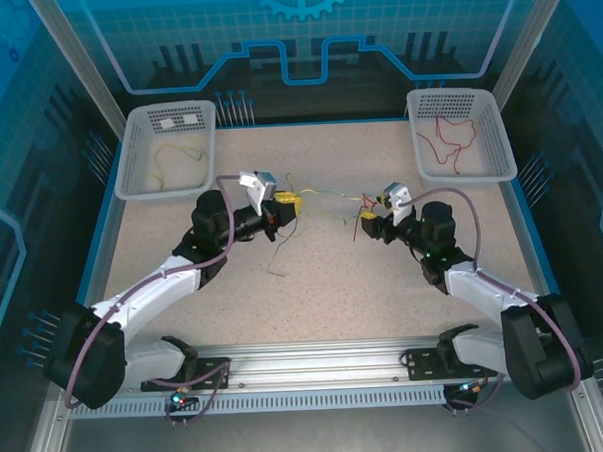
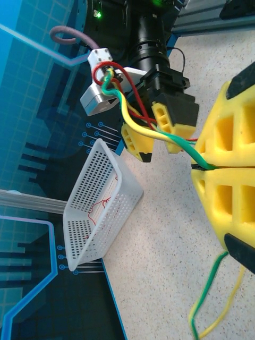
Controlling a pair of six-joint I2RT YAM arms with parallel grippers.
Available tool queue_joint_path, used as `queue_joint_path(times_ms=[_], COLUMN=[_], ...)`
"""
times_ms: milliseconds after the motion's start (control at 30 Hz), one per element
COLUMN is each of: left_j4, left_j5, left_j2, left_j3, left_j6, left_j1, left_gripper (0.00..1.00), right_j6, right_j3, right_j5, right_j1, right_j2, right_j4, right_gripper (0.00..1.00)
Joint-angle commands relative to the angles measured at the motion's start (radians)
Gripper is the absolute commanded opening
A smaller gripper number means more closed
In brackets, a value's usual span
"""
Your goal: Untangle the cables
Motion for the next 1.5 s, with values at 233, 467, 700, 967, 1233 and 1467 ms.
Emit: queue_joint_path(times_ms=[233,467,700,967,1233,1467], left_j4=[0.074,0.137,0.209,0.13,0.131,0.144], left_j5=[-0.142,-0.254,-0.309,-0.365,-0.376,-0.292], left_j2=[-0.061,-0.069,-0.095,-0.145,-0.152,-0.131], left_j3=[-0.052,-0.119,-0.198,-0.208,-0.225,-0.213], left_j6=[-0.015,-0.083,-0.164,-0.143,-0.176,-0.188], left_j1=[0.019,0.076,0.144,0.192,0.239,0.239], left_gripper=[0.0,0.0,0.0,0.0,0.0,0.0], right_j6=[0.001,0.05,0.104,0.136,0.186,0.203], right_j3=[0.001,-0.006,0.0,0.012,0.04,0.04], right_j5=[0.06,0.266,0.472,0.608,0.672,0.62], right_j1=[0.002,-0.017,-0.046,-0.086,-0.104,-0.103], right_j2=[-0.097,-0.142,-0.139,-0.185,-0.193,-0.212], right_j4=[-0.037,-0.085,-0.153,-0.242,-0.311,-0.309], right_gripper=[0.08,0.0,0.0,0.0,0.0,0.0])
